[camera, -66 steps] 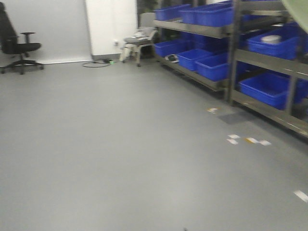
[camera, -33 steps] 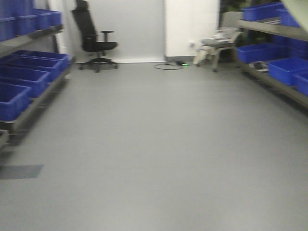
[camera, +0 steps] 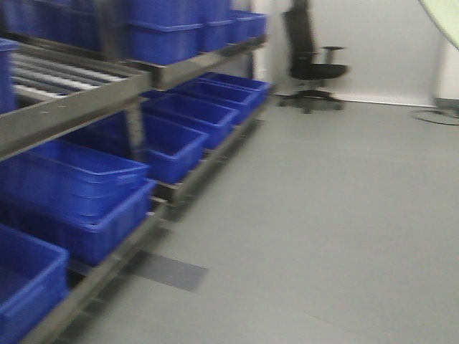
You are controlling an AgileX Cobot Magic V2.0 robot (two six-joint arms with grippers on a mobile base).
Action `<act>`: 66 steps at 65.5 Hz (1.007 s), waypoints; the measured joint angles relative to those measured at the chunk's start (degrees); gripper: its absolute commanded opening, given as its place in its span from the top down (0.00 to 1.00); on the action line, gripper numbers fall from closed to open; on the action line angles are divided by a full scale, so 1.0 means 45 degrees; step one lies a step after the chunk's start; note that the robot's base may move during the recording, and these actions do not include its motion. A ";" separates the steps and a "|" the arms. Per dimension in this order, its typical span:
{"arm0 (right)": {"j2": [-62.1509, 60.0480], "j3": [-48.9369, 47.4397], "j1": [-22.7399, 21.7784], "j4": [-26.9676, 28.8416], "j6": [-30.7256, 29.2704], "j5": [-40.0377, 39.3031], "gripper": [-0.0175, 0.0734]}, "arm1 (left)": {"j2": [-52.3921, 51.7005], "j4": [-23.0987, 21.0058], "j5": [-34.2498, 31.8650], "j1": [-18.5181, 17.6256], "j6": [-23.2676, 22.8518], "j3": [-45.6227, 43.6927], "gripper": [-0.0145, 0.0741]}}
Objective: Place green plate on second shelf with right arm
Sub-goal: 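Drive the base along the shelving toward the blue bin shelf, then move the held plate above a blue bin on the shelf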
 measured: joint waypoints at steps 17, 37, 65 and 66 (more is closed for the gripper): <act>0.0000 0.0000 0.0000 0.0000 0.0000 0.0000 0.75 | 0.0000 0.0000 0.0000 0.0000 0.0000 0.0000 0.69; 0.0000 0.0000 0.0000 0.0000 0.0000 0.0000 0.75 | 0.0000 0.0000 0.0000 0.0000 0.0000 0.0000 0.69; 0.0000 0.0020 0.0000 0.0000 0.0000 0.0000 0.75 | 0.0000 0.0050 -0.0770 0.0000 0.0000 0.0000 0.69; 0.0000 0.0020 0.0000 0.0000 0.0000 0.0000 0.75 | 0.0000 0.0050 -0.0793 0.0000 0.0000 0.0000 0.69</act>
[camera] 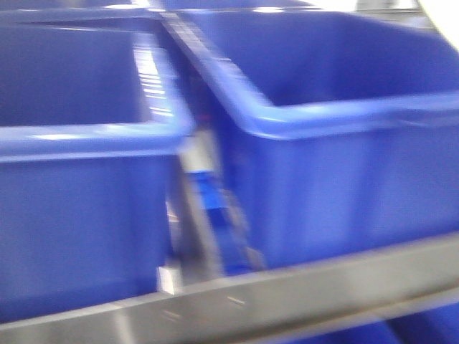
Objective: Place green plate on second shelf with right arm
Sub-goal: 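Move the held plate above a blue bin on the shelf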
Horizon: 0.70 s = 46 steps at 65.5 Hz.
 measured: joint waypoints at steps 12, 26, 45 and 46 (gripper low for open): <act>0.0000 0.0009 0.0000 0.0000 0.0000 0.0000 0.75 | 0.0000 0.0027 0.0085 0.0000 0.0000 0.0000 0.69; 0.0000 0.0009 0.0000 0.0000 0.0000 0.0000 0.75 | 0.0000 0.0027 0.0495 0.0000 0.0000 0.0000 0.69; 0.0000 0.0009 0.0000 0.0000 0.0000 0.0000 0.75 | 0.0000 0.0005 0.0601 0.0000 0.0000 0.0000 0.69; 0.0000 0.0009 0.0000 0.0000 0.0000 0.0000 0.75 | 0.0000 0.0005 0.0624 0.0000 0.0000 0.0000 0.69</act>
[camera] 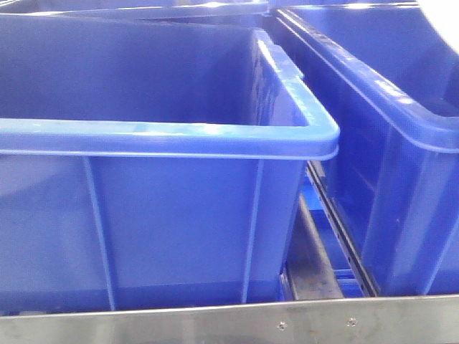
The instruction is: Place green plate on second shelf with right arm
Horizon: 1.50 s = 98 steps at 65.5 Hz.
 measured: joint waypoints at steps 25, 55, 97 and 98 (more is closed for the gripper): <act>0.0000 0.0000 0.0000 0.0000 0.0000 0.0000 0.75 | 0.0000 0.0000 -0.0416 0.0000 0.0000 0.0000 0.69; 0.0000 0.0000 0.0000 -0.1651 -0.0318 -0.0159 0.75 | 0.0000 0.0023 -0.0498 0.0000 0.0018 0.0000 0.69; 0.2289 0.0000 0.0000 -0.1760 -0.0324 -0.3611 0.75 | 0.0000 0.0023 -0.0498 0.0000 0.0027 0.0000 0.69; 0.2411 0.0000 0.0000 -0.1760 -0.0324 -0.3633 0.75 | 0.0000 0.0023 -0.0498 0.0000 0.0027 0.0000 0.69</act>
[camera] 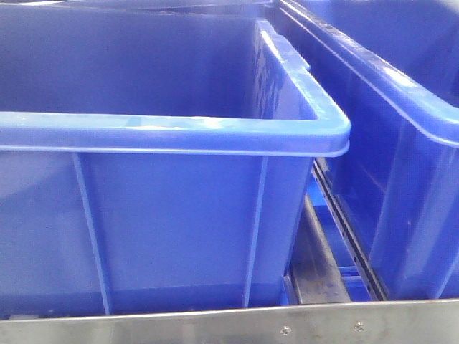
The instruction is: Place green plate on second shelf with right arm
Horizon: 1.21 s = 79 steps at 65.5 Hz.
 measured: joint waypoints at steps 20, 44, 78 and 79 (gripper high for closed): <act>0.2526 -0.0025 -0.0022 -0.1035 0.0100 -0.1075 0.75 | 0.0000 0.0000 0.0000 0.0000 0.0021 0.0000 0.69; 0.4993 -0.0393 -0.2568 -0.0307 0.0901 -0.2903 0.75 | 0.0000 0.0000 0.0000 0.0000 0.0021 0.0000 0.69; 0.7668 -0.0396 -0.4797 0.4210 0.1252 -0.4018 0.43 | 0.0000 0.0000 -0.0028 0.0000 0.0021 0.0000 0.69; 0.7721 -0.0396 -0.4797 0.4294 0.1282 -0.4014 0.40 | 0.0000 0.0000 -0.0028 0.0000 0.0021 0.0000 0.69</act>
